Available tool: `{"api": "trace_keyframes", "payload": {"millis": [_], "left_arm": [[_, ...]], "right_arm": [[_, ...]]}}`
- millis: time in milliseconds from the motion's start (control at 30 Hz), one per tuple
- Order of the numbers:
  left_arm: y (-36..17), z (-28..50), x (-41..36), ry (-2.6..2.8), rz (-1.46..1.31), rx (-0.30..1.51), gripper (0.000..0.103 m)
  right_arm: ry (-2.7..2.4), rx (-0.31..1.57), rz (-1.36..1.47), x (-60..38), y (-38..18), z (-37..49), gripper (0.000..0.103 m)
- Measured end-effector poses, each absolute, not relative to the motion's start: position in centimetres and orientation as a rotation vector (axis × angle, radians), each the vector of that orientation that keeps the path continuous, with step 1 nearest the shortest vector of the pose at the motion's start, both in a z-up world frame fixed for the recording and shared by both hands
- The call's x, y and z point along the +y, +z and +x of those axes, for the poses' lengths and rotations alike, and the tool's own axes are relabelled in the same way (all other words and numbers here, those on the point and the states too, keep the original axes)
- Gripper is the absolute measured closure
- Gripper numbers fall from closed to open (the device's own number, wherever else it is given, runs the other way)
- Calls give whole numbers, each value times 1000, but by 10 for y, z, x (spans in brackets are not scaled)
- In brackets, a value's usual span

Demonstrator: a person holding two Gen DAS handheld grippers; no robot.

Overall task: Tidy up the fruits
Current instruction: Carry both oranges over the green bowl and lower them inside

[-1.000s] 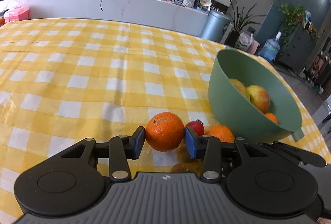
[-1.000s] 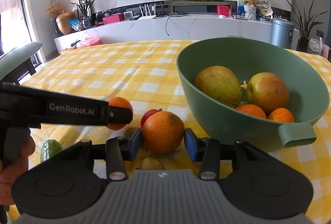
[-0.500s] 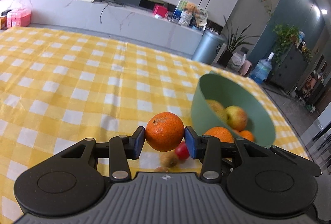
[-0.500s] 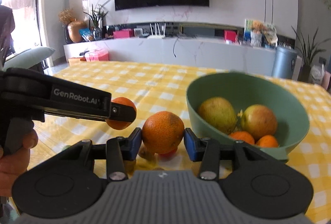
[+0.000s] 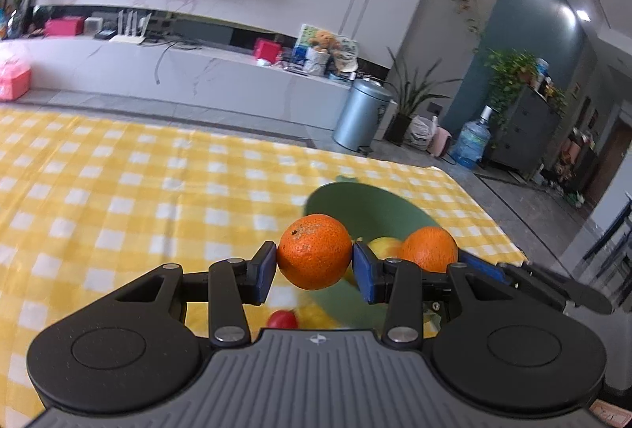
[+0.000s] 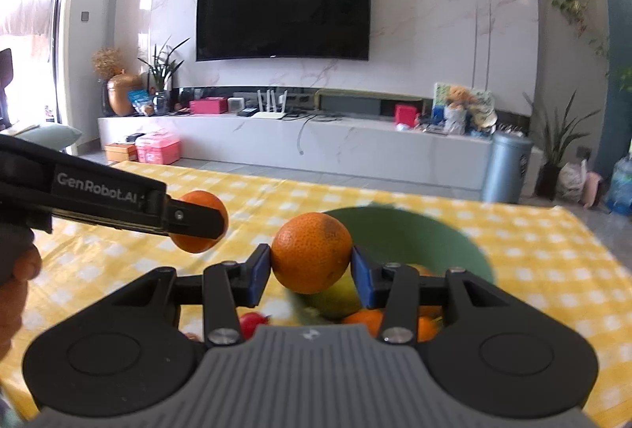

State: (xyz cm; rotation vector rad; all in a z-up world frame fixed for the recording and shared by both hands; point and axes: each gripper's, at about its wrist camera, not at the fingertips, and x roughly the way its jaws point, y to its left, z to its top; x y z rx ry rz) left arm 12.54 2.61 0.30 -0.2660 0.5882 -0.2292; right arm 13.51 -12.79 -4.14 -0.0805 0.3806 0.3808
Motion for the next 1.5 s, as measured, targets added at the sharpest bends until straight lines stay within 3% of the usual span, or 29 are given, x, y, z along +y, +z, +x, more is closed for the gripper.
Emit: {"api": "trace_keyframes", "payload": {"millis": [267,600,1500], "left_arm": [[14,144,-15,-276,-159,589,56],[-2,167,-54,-301,-31,685,56],[-36,195,-68,-317,78,854,56]], "right_arm": [[303,348,-220,-153,-31,143,62],[232,507,-139,-187,-44,170,62],[291,649,-198,-170,-72,207,61]]}}
